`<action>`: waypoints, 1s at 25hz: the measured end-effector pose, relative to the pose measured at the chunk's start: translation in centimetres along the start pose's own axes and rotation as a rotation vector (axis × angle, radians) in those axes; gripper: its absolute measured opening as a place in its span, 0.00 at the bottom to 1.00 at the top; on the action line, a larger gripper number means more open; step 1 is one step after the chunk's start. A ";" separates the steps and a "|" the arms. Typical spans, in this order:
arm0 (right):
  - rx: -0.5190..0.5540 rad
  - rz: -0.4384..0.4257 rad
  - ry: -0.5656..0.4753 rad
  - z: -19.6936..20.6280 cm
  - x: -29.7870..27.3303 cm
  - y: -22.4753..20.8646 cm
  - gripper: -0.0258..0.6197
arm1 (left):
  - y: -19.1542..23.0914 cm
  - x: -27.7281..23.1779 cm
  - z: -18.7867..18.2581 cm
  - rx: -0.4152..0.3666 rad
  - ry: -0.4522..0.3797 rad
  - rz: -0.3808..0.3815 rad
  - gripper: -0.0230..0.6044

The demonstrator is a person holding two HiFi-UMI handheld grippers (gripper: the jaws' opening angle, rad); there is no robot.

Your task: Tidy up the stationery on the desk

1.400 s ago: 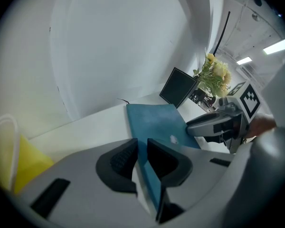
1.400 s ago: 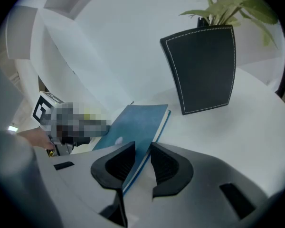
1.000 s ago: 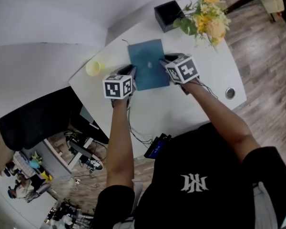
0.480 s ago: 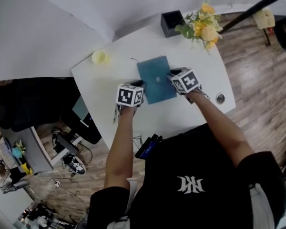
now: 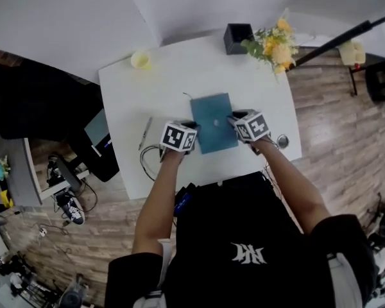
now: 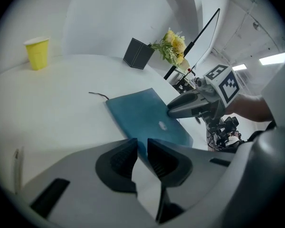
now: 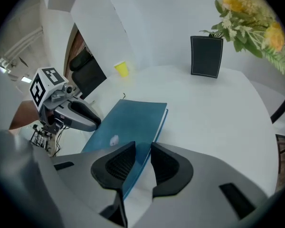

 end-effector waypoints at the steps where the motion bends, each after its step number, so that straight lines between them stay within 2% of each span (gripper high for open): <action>1: 0.005 -0.005 0.006 0.5 0.3 0.0 0.23 | -0.5 0.0 0.5 0.009 0.000 -0.002 0.14; 7: 0.043 -0.039 -0.011 2.3 1.7 0.1 0.23 | -3.1 0.0 2.3 0.039 -0.015 -0.047 0.14; 13: 0.072 -0.053 -0.023 3.6 2.5 0.4 0.23 | -5.2 0.0 4.0 0.027 -0.013 -0.089 0.14; 25: 0.054 -0.033 -0.071 5.6 3.4 1.0 0.23 | -6.4 -0.2 5.2 0.016 -0.023 -0.125 0.15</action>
Point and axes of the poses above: the fingertips, and each gripper's own axes: x backward along the fingers, y to its left, z out of its underside, the point moved 10 cm from there along x, backward along the fingers, and after that the axes turned 9 degrees about -y, right-handed, at the moved point
